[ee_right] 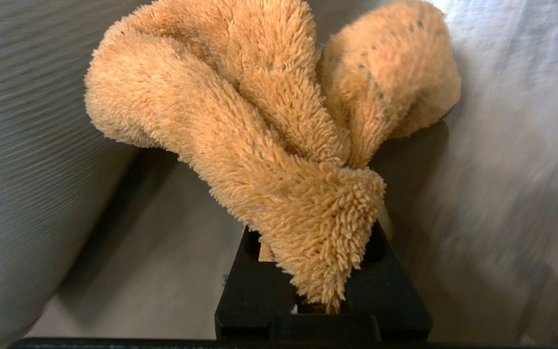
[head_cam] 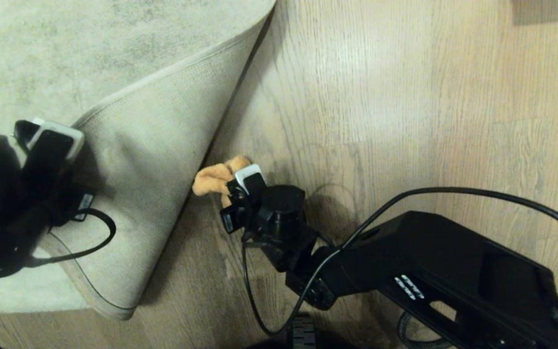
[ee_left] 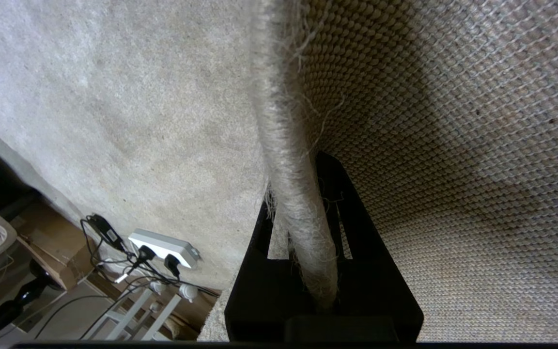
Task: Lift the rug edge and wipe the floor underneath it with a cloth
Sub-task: Wipe the floor under the carpet with a rag
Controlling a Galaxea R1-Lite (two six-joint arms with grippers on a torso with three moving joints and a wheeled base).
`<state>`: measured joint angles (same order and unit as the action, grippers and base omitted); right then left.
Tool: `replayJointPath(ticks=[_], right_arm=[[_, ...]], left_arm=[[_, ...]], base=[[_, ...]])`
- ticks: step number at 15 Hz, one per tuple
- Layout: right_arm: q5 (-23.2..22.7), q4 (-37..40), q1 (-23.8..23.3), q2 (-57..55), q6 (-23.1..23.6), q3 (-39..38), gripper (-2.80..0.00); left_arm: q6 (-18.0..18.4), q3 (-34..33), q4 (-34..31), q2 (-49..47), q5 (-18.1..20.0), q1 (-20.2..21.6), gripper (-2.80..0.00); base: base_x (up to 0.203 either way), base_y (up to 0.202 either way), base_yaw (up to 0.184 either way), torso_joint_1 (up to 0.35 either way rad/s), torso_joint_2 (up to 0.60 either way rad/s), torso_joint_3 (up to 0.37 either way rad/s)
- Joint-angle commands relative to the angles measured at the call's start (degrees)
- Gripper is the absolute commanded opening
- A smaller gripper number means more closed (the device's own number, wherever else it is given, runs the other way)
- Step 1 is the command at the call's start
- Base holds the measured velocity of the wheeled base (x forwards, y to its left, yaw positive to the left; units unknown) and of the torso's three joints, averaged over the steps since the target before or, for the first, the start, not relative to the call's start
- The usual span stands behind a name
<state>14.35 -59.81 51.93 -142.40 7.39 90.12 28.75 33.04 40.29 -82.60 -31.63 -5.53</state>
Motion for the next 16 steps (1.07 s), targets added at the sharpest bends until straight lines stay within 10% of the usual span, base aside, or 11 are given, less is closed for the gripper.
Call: replayJointPath(ticks=[1, 16], right_arm=[[0.15, -0.36, -1.89, -2.79, 0.24, 3.62, -2.80], [-0.20, 3.20, -11.91, 8.31, 5.76, 8.30, -2.80]], left_arm=[[0.17, -0.16, 0.23, -0.45, -0.18, 0.09, -2.80], [0.35, -1.21, 1.77, -0.37, -0.09, 0.26, -2.80]], base=[[0.000, 0.000, 0.000, 0.000, 0.00, 0.000], [0.000, 0.000, 0.000, 0.000, 0.00, 0.000]])
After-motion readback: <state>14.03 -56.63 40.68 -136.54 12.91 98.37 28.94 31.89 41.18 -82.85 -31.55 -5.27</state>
